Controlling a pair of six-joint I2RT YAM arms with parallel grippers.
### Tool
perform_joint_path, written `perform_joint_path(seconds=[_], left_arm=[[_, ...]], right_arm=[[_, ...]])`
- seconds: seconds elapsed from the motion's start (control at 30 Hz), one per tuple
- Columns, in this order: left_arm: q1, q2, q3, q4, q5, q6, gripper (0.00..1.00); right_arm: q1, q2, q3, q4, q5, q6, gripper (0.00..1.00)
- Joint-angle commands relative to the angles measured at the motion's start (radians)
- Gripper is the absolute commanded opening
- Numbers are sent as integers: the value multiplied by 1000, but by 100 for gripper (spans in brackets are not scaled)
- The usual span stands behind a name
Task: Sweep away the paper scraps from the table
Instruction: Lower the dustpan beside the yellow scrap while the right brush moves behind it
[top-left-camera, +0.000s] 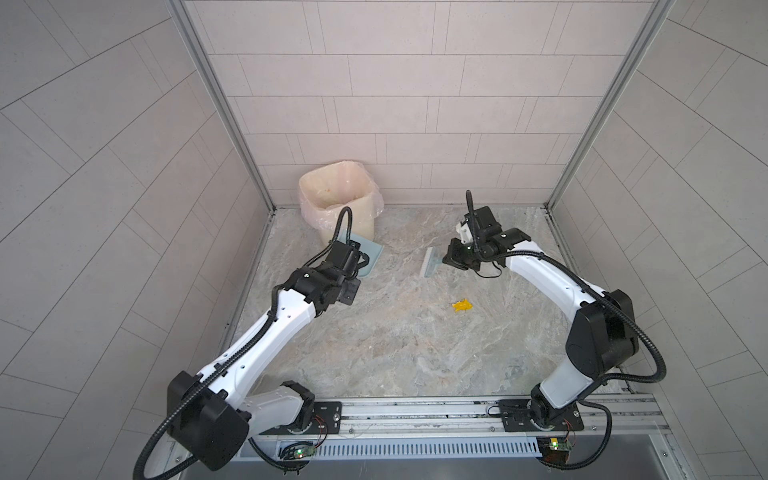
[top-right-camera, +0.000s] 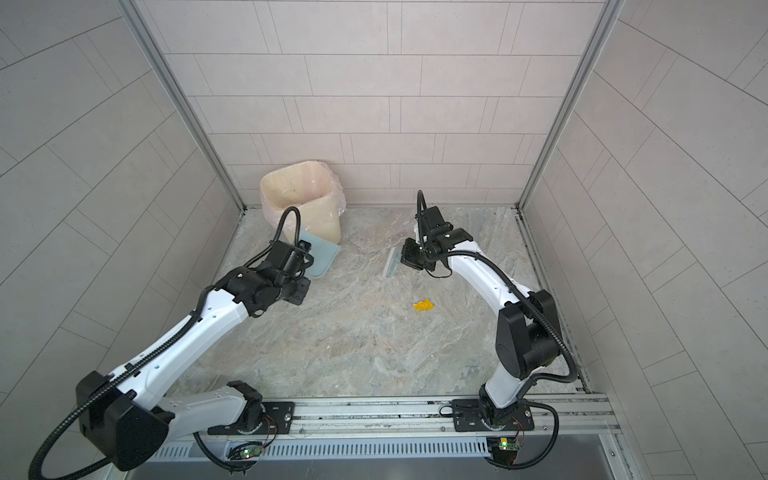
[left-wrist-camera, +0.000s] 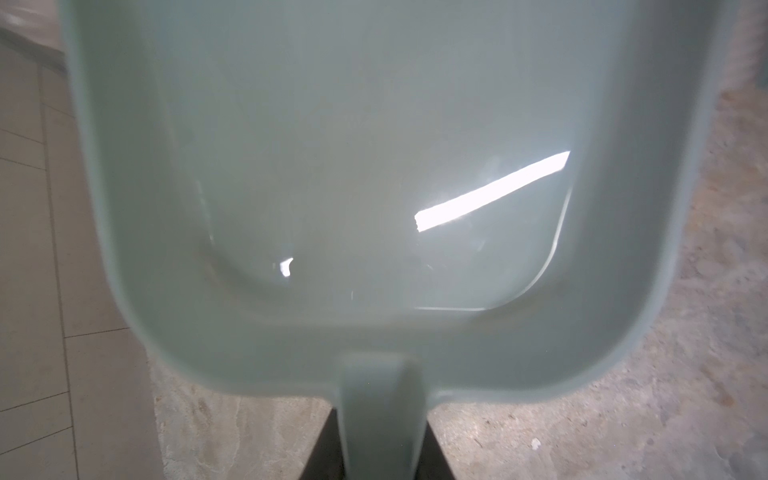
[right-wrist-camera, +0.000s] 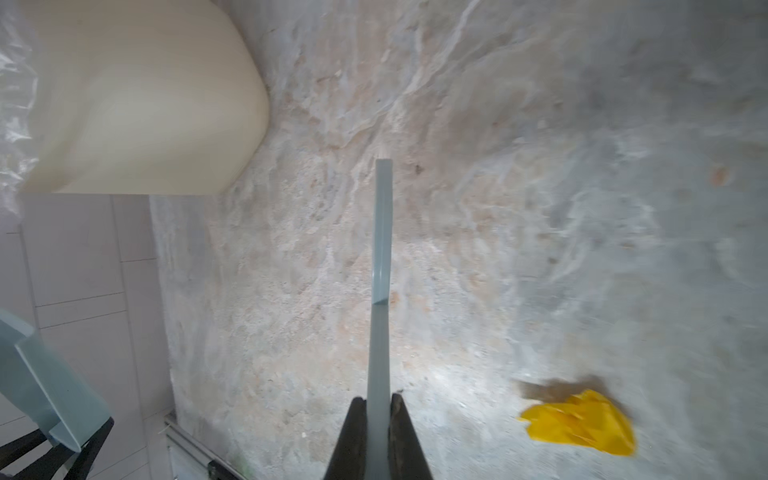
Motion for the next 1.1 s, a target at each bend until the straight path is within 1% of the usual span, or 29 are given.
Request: perform_joint_path(seconds=[0.0, 0.1, 0.17, 0.3, 0.47, 0.6, 0.87, 1.07], left_arm=[[-57, 37, -29, 1, 86, -36, 0], [-120, 105, -32, 12, 166, -36, 0], [-162, 163, -26, 17, 209, -23, 0], [-233, 263, -23, 42, 254, 7, 0], [-282, 339, -13, 47, 286, 45, 0], [-316, 379, -10, 44, 296, 70, 0], [-377, 464, 21, 31, 293, 114, 0], [-395, 497, 42, 37, 291, 122, 0]], right_arm=[[-35, -40, 74, -286, 100, -275, 0], [-42, -14, 135, -444, 194, -415, 0], [-40, -6, 146, -500, 249, -471, 0], [-39, -5, 152, -560, 324, -528, 0], [-33, 5, 152, -604, 388, -559, 0], [-18, 17, 134, -618, 387, -566, 0], [48, 48, 112, -612, 356, -555, 0], [69, 52, 121, -603, 306, -544, 0]])
